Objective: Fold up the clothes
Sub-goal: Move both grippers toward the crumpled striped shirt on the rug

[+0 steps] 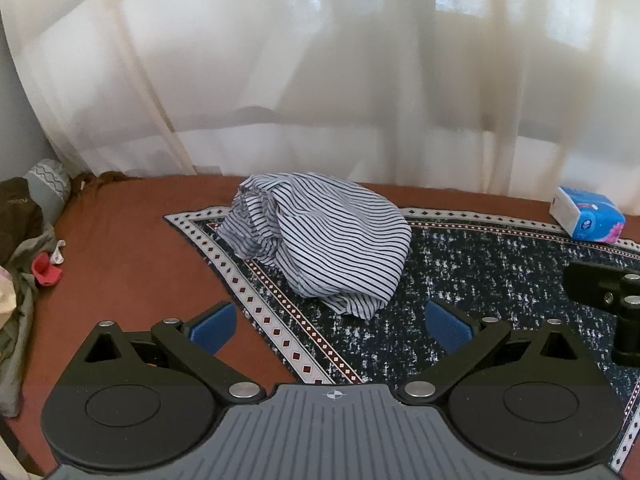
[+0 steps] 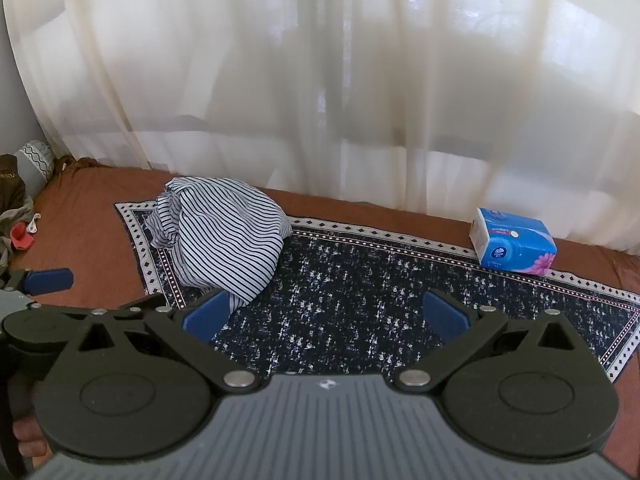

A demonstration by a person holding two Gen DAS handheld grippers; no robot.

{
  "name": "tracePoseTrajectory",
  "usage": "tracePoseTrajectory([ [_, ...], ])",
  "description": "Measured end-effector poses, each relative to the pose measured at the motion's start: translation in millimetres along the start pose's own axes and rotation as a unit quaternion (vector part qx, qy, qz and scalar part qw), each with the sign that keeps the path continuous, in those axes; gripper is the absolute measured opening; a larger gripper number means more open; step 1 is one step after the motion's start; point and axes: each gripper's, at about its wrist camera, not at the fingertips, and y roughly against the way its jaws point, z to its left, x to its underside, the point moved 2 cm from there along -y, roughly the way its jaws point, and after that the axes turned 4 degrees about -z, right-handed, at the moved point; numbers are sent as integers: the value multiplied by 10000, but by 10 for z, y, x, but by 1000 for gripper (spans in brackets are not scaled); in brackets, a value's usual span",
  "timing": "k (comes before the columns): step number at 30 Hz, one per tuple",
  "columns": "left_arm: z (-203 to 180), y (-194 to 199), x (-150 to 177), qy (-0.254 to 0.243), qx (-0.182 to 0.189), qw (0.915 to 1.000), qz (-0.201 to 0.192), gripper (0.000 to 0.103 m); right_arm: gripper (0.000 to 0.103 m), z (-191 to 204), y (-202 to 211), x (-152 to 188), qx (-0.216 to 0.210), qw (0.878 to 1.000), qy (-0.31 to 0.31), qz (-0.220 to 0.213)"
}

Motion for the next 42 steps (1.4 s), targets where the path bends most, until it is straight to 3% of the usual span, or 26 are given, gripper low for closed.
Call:
tracePoseTrajectory([
  [27,26,83,-50,-16,20,10000,24,103,103,26,48,-6,-17,10000,9,-35],
  [42,-93,146,-24,59,-210,9998,43,103,103,-69,54,0,-272,9996,79,-44],
])
